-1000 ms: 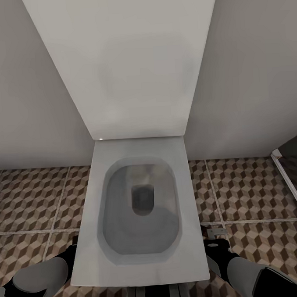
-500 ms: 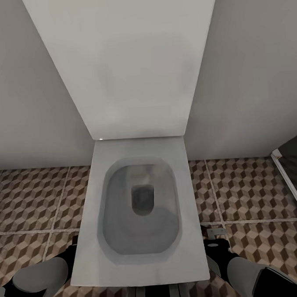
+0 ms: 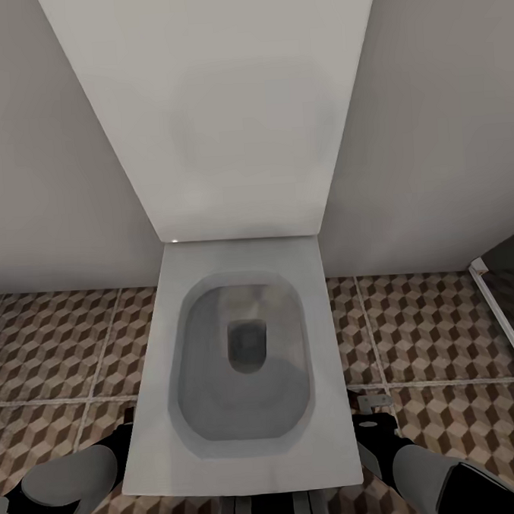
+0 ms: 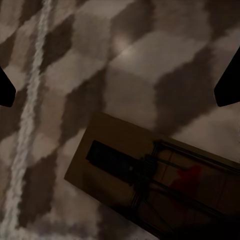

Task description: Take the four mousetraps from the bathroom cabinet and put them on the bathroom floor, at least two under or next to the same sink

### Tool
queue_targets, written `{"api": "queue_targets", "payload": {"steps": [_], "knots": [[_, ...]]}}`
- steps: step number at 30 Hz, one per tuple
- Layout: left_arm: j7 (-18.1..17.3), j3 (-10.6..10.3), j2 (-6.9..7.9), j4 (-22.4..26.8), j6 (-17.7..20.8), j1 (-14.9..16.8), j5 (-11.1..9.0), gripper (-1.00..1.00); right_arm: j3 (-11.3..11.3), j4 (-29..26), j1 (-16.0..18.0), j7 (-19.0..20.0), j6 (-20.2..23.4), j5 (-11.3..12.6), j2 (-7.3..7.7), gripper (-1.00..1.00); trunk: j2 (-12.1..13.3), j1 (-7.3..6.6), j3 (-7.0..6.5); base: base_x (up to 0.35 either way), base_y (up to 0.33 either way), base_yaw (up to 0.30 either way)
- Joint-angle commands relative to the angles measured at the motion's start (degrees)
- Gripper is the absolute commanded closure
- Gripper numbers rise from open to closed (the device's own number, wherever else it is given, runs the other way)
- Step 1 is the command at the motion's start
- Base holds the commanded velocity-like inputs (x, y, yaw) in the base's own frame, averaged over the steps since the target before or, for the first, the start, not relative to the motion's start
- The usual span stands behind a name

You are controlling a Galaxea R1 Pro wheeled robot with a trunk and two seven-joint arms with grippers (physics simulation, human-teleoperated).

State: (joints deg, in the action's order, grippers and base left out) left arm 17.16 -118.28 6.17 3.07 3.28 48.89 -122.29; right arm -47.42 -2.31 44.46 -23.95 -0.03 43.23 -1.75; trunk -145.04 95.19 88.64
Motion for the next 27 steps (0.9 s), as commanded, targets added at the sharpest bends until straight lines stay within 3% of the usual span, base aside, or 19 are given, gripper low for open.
{"api": "queue_targets", "payload": {"steps": [1, 7, 8, 27], "knots": [[0.33, -0.37, 0.06, 0.21, 0.15, 0.07, 0.04, 1.00, -0.48, -0.01, 0.01, -0.22, -0.02, 0.54, -0.01, -1.00, -0.01, -0.01, 0.03, 0.000, 0.000, 0.000], [0.33, -0.37, 0.07, 0.18, 0.15, 0.08, 0.04, 1.00, -0.53, -0.02, 0.01, -0.22, -0.07, 0.54, -0.01, -1.00, -0.01, -0.01, 0.03, 0.000, 0.000, 0.000], [0.33, -0.37, 0.07, 0.18, 0.15, 0.07, 0.04, -1.00, -0.55, -0.02, 0.01, -0.22, -0.12, 0.54, -0.01, -1.00, -0.01, -0.01, 0.03, 0.000, 0.000, 0.000], [0.33, -0.37, 0.07, 0.17, 0.06, 0.07, 0.04, -1.00, -0.57, -0.02, 0.01, -0.22, -0.24, 0.54, -0.01, -1.00, -0.01, -0.01, 0.03, 0.000, 0.000, 0.000]]}}
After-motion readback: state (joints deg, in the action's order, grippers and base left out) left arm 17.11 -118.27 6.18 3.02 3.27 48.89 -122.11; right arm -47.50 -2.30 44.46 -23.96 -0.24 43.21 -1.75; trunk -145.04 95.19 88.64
